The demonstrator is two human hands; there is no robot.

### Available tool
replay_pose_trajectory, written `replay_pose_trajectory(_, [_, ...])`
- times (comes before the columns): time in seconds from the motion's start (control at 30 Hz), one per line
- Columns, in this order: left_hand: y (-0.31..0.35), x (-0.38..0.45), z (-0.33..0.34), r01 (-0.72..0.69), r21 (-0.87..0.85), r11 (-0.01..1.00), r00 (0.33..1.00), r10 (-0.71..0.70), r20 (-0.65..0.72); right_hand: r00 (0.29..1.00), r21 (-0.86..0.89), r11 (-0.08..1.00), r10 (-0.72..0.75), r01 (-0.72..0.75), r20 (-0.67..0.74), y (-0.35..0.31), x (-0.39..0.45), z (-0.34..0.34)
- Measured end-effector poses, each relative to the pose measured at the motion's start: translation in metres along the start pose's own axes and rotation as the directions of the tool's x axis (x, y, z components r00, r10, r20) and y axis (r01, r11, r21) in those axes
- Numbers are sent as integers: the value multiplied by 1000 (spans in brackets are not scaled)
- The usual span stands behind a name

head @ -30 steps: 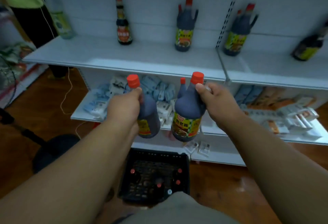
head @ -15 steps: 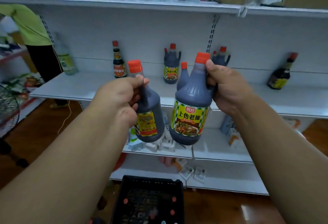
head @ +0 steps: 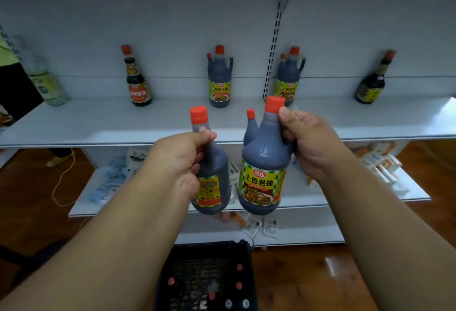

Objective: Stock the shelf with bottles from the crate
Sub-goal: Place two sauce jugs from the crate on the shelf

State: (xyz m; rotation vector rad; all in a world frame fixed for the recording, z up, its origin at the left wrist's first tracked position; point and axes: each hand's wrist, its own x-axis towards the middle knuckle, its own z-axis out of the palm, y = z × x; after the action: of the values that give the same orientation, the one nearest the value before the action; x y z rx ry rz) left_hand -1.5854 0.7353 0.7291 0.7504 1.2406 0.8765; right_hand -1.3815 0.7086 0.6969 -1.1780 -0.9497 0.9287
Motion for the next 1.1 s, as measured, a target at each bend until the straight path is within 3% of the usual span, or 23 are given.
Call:
replay_pose_trajectory(0.3, [-10,30,74,-8,-68,998,998,3,-65,996,-71,996,44,-49,-75,19,39,-66])
replay_pose_trajectory(0.73, [-28,97,301,-211,-151,966,954,169,-249,999,29,999,40,-40,10,-19,173,-259])
replay_pose_trajectory(0.9, [-32,116,360,-148,-167,975,966,106,-237,998,-6,998,67,-67,10,-14,205,-307])
replay_pose_trajectory(1.1, [-41,139,400,-163,-105,981,962,134,-239,990,21,995,96,-94,-101,-2,228,-341])
